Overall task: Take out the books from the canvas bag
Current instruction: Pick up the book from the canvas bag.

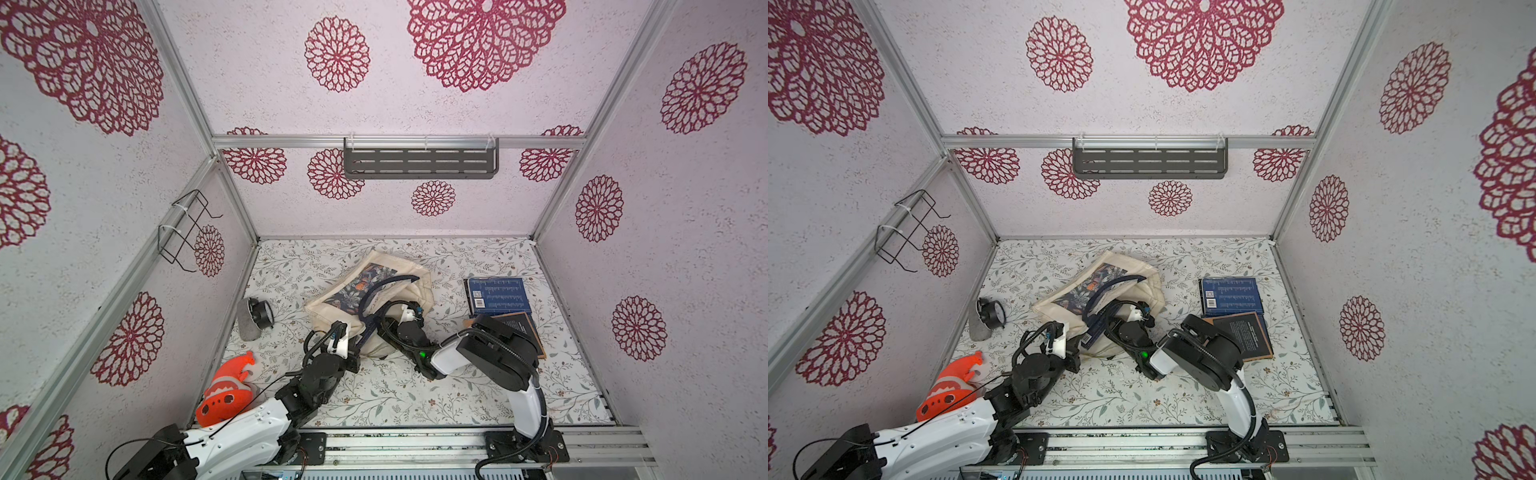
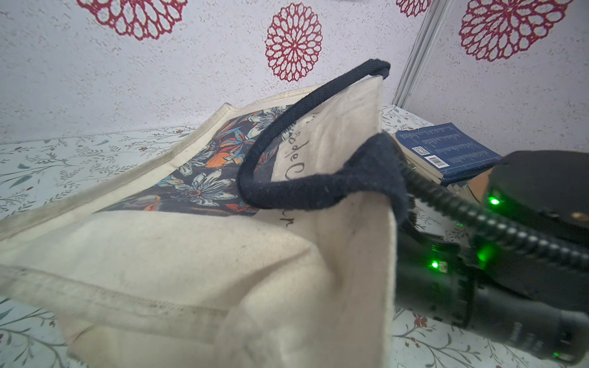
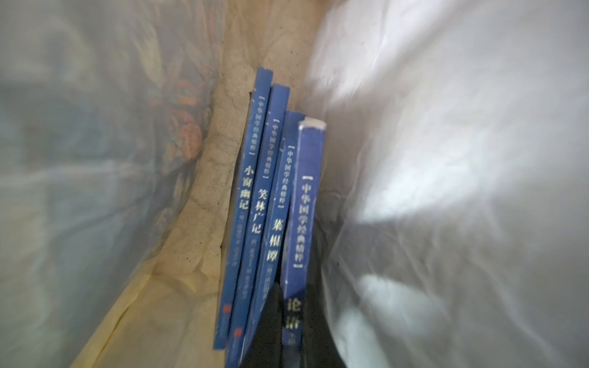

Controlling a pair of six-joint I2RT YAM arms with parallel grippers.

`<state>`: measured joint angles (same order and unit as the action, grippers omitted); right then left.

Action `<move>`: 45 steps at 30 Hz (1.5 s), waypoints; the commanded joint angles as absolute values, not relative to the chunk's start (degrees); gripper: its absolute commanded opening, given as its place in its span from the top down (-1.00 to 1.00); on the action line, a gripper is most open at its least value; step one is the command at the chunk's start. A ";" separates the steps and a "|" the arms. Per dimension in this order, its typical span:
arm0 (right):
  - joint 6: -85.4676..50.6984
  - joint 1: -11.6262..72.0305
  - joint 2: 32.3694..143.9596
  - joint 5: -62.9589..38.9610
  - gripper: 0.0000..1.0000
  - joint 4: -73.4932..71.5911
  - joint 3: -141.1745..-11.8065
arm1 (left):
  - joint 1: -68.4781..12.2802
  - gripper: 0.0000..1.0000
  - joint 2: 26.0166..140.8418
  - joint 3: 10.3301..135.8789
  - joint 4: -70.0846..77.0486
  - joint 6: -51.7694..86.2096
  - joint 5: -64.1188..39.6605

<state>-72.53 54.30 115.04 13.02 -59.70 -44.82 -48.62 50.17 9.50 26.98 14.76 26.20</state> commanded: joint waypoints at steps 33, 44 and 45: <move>-70.69 54.62 104.33 15.20 0.93 -58.72 -36.90 | -49.34 1.00 51.37 13.22 27.71 14.81 35.83; -65.03 54.64 92.68 20.87 1.00 -56.96 -31.05 | -47.54 1.00 54.02 14.92 23.26 15.73 46.59; -64.35 54.66 91.37 21.51 1.00 -56.91 -30.26 | -47.19 1.00 53.59 14.84 22.66 16.21 47.07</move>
